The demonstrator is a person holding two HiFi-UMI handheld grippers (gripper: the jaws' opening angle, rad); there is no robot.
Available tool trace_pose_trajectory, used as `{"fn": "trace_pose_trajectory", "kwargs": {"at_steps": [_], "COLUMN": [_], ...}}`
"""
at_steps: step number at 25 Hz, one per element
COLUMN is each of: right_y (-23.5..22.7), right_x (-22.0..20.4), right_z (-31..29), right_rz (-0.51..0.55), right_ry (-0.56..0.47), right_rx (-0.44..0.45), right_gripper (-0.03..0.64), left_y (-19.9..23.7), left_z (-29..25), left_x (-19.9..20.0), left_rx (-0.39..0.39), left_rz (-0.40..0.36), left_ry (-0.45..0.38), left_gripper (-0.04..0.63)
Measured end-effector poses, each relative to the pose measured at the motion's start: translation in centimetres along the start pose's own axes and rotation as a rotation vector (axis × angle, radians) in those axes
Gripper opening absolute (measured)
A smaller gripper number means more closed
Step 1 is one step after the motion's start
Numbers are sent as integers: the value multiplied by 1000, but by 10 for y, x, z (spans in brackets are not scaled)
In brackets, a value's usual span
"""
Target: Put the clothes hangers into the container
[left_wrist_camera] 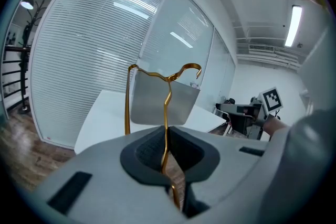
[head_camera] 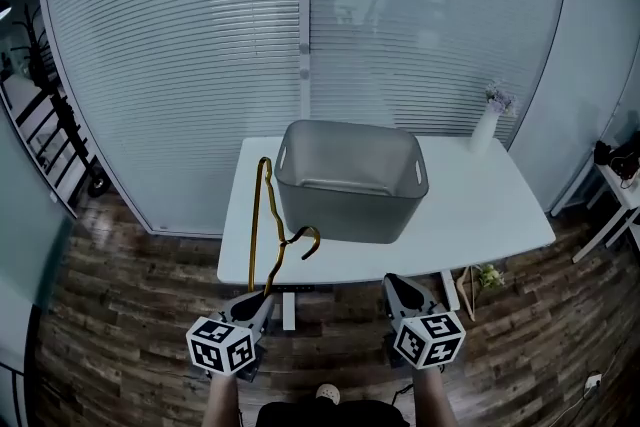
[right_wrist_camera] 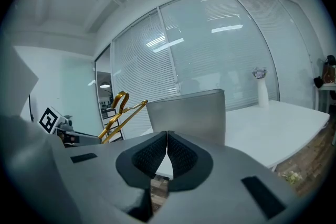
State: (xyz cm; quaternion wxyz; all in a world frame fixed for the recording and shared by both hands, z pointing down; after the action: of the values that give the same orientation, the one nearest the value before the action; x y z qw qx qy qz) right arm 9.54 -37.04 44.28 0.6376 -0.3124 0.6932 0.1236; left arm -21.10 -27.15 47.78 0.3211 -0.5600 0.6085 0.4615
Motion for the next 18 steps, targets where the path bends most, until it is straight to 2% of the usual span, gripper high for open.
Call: {"fn": "trace_pose_trajectory", "kwargs": {"at_steps": [6, 11, 13, 18], "right_y": [-14, -12, -12, -16], "right_x": [14, 23, 26, 37], "right_z": [-9, -8, -10, -14], "right_rz": [51, 102, 119, 120], "right_ry": [-11, -17, -20, -32], "right_rx": [34, 64, 68, 100], "right_gripper": [29, 28, 29, 28], "left_y": [-4, -3, -3, -1], "left_z": [-2, -1, -2, -10], "left_x": [11, 27, 34, 52], "left_rx": [19, 35, 31, -8], "left_rz": [-26, -94, -117, -111], "left_ry": [-40, -60, -70, -90], "left_gripper": [23, 23, 23, 23]}}
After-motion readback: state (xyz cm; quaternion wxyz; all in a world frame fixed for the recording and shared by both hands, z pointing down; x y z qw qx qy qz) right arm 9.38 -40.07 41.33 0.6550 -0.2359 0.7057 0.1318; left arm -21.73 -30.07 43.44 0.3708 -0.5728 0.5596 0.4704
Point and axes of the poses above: the fingertips, and each gripper's own axes: z backward along the fingers, y to its left, x out of its top, the point moved 9 cm from there along z, backward along the fingers, and after that the axes turned 12 degrees about x, right-handed, at the moved point
